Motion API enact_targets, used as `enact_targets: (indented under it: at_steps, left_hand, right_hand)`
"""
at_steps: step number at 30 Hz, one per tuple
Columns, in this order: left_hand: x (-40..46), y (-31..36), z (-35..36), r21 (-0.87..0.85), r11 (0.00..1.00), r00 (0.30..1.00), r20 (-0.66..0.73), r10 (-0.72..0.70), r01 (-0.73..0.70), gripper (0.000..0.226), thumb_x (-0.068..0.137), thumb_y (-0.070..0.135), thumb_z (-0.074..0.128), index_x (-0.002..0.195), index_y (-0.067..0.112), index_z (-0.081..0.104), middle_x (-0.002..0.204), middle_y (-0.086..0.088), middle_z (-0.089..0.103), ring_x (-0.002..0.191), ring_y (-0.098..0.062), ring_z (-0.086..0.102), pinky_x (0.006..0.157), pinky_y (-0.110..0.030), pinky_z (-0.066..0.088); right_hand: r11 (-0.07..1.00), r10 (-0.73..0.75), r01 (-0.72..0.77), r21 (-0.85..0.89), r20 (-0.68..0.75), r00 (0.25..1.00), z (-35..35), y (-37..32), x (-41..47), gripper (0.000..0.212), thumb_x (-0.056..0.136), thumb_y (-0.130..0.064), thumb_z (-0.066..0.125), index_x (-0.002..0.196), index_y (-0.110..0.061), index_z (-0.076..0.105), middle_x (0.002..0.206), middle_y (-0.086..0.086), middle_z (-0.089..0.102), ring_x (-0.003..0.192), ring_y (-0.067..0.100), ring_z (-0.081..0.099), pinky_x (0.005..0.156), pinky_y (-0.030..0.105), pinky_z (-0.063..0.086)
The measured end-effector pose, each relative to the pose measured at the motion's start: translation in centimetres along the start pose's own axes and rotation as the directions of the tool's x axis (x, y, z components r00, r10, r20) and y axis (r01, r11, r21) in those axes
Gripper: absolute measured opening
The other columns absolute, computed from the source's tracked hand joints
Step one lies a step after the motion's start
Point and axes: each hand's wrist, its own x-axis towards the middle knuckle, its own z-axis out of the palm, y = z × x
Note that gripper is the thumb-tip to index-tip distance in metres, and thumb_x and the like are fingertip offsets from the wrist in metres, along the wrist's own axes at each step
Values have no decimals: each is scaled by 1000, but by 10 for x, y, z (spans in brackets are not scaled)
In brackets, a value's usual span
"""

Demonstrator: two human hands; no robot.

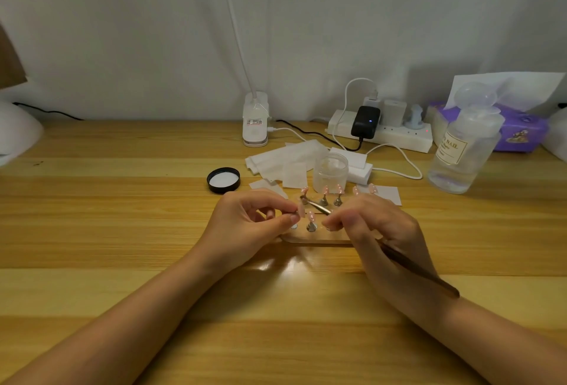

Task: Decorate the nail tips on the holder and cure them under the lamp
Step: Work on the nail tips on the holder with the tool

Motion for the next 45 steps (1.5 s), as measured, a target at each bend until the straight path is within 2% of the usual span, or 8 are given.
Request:
enact_targets:
  at_steps: [7,12,18,24,29,35,40,45]
  left_hand:
    - [0,0,0,-7,1000,1000,8,-10,10,23,72,2,72,74,25,73,72,12,69,67,-16,51,58,-22,43]
    - [0,-1,0,2,1000,1000,-1,-28,28,21,72,2,73,74,23,73,71,10,69,65,-11,50,56,-17,42]
    - [-1,1,0,19,999,999,-6,-36,36,22,73,2,72,74,23,72,69,15,68,61,-2,48,54,-11,41]
    - [-1,1,1,14,999,999,-10,-51,51,20,72,2,72,74,22,73,70,13,69,64,-9,50,56,-15,42]
    - [-1,2,1,20,999,998,-24,-49,50,26,73,1,72,71,27,72,68,15,68,59,-1,49,54,-10,41]
    - [-1,1,1,25,998,998,-27,-61,62,22,72,1,73,71,24,72,69,12,68,60,-3,49,54,-10,41]
    - [-1,2,2,28,998,998,-17,-60,60,19,73,1,72,74,20,72,68,14,69,60,-2,49,55,-10,40]
    - [-1,2,1,34,998,998,-16,-57,57,22,73,1,72,72,23,72,69,13,68,61,-4,49,56,-11,41]
  right_hand:
    - [997,0,3,82,-36,999,-1,-1,-4,49,97,-45,28,68,-24,61,61,-11,56,67,-4,54,68,27,42]
    - [1000,-11,11,-9,19,1000,0,-2,1,43,94,-42,35,75,-20,66,73,-11,62,71,9,60,68,42,47]
    - [999,-28,29,34,-14,1000,-4,-2,-3,38,88,-20,40,60,-11,65,58,-8,56,62,1,53,64,31,41]
    - [999,-21,22,-44,23,1000,-1,-2,-1,41,93,-33,39,72,-11,68,70,-5,63,70,13,60,66,44,45]
    - [999,-18,18,50,-12,1000,-2,-1,-5,47,97,-34,32,64,-18,62,60,-6,56,65,0,53,69,29,40]
    - [1000,5,-4,-24,39,999,0,-1,-1,47,95,-35,32,73,-13,67,72,-8,63,74,8,59,69,42,44]
    - [996,6,-4,90,-14,1000,-2,0,-4,42,96,-32,30,66,-25,60,62,-5,57,65,-1,53,70,28,41]
    - [1000,6,-5,-19,46,999,0,-2,0,40,93,-31,34,74,-16,66,73,-11,60,75,8,58,69,44,45]
